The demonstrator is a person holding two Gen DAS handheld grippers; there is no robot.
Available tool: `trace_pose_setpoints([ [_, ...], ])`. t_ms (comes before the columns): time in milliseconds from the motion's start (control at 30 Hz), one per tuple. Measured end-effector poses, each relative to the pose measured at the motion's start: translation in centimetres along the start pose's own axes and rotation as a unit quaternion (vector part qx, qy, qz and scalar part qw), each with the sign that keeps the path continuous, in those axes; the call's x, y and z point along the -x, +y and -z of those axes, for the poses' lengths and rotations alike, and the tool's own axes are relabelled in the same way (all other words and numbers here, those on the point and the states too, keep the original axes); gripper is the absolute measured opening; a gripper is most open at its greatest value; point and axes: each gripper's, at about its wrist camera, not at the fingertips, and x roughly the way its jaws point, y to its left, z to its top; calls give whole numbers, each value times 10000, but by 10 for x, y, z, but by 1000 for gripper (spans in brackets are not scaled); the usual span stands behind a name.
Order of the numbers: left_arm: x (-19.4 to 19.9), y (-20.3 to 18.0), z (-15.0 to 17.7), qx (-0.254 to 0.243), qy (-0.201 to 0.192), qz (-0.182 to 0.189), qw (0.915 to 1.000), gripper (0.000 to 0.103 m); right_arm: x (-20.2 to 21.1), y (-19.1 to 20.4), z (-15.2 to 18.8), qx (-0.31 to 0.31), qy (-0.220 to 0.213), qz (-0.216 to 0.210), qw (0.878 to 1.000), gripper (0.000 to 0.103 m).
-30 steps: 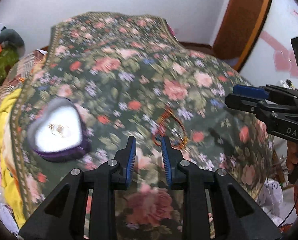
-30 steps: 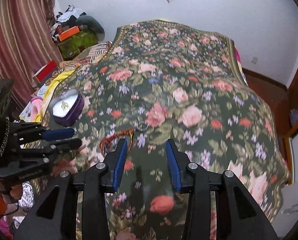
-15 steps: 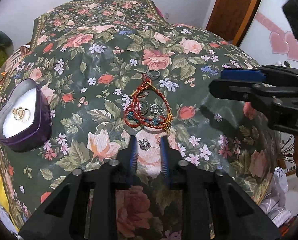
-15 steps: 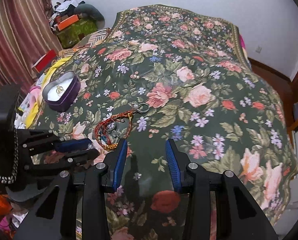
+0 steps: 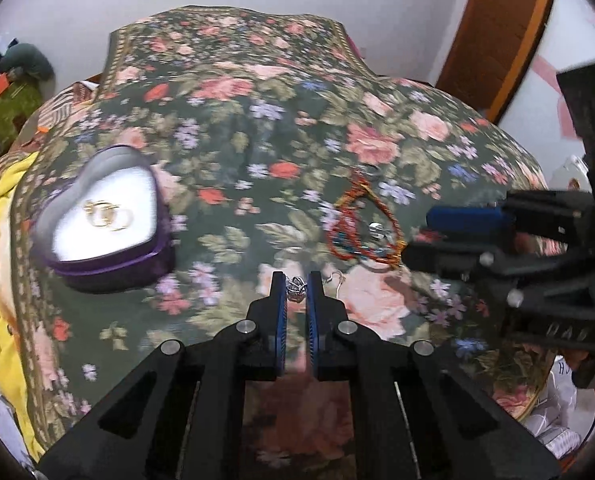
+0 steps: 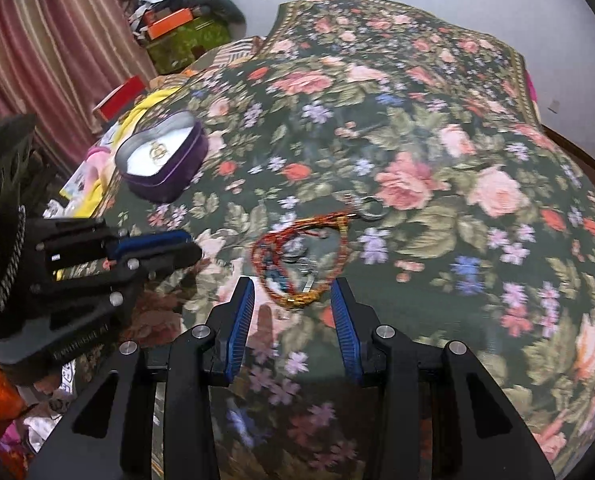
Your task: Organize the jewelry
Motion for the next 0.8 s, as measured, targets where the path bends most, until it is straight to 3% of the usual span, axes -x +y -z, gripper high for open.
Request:
trace_pose_setpoints([
  [133,3,12,1,147,-29,-33,9999,9,-14,7,1,26,159,-117,9998,36],
  [267,4,17,3,211,-30,-40,9998,9,-15,5,3,-48,125,-87,9999,12],
  [367,2,18,4,233,-26,-39,9997,9,-13,3,3,-92,54,-26,9999,9],
  [633,8,17,0,265,-134,27,9996,9,14,2,-11,-10,-309,-85,9995,8],
  [800,17,16,-7,262,-301,58,9992,9,7,-15,-31,-354,-148,56,9992,8],
])
